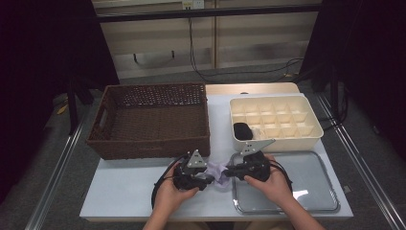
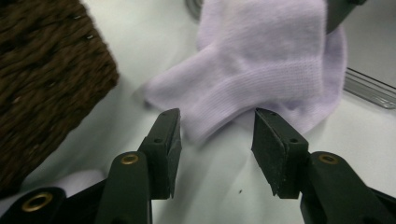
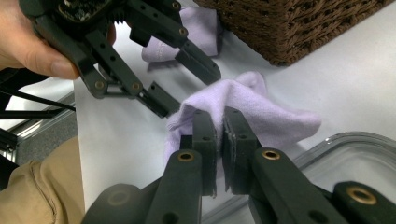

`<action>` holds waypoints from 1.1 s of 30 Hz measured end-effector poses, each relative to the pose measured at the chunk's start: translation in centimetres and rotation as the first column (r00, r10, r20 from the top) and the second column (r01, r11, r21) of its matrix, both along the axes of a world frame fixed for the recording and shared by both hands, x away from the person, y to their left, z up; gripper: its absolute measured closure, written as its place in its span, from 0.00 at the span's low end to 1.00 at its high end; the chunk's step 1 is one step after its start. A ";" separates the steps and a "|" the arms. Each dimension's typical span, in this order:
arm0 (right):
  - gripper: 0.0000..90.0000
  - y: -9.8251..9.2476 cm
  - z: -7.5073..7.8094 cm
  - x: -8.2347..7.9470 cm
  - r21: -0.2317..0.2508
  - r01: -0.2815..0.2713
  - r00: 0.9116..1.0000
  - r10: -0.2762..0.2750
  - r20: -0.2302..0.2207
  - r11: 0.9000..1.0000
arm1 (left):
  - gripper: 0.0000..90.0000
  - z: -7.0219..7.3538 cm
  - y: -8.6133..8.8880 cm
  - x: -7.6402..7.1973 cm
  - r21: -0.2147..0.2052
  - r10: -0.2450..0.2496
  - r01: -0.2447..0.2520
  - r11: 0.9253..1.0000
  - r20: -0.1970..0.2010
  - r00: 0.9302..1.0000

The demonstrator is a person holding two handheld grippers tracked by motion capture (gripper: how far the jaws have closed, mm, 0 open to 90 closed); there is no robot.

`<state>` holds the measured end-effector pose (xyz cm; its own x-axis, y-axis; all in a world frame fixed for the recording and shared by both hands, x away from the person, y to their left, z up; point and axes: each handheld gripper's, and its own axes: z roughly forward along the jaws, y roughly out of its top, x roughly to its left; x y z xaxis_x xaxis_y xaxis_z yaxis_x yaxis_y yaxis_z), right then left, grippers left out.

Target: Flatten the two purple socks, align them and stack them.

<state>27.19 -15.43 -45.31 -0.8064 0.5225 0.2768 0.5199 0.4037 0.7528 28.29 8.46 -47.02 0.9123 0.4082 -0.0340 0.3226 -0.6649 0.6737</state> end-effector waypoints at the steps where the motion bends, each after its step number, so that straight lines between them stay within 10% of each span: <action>1: 0.94 0.1 0.0 0.0 0.005 -0.001 1.000 0.001 -0.004 1.000 | 0.60 -0.1 -0.1 0.0 -0.008 0.001 -0.001 1.000 -0.005 1.000; 9: 0.92 0.4 -0.1 0.1 0.011 -0.009 1.000 0.009 -0.008 1.000 | 1.00 -0.2 0.2 0.1 -0.056 -0.033 0.026 0.998 -0.120 0.992; 22: 0.76 -1.0 -0.4 1.0 0.019 0.105 0.994 -0.106 0.026 0.994 | 1.00 0.0 0.5 0.3 -0.041 0.001 -0.005 0.999 -0.114 0.993; 33: 0.78 -2.8 -1.0 2.5 -0.037 0.210 0.977 -0.209 0.029 0.977 | 0.81 0.1 0.5 0.3 -0.047 0.030 -0.034 0.998 -0.085 0.996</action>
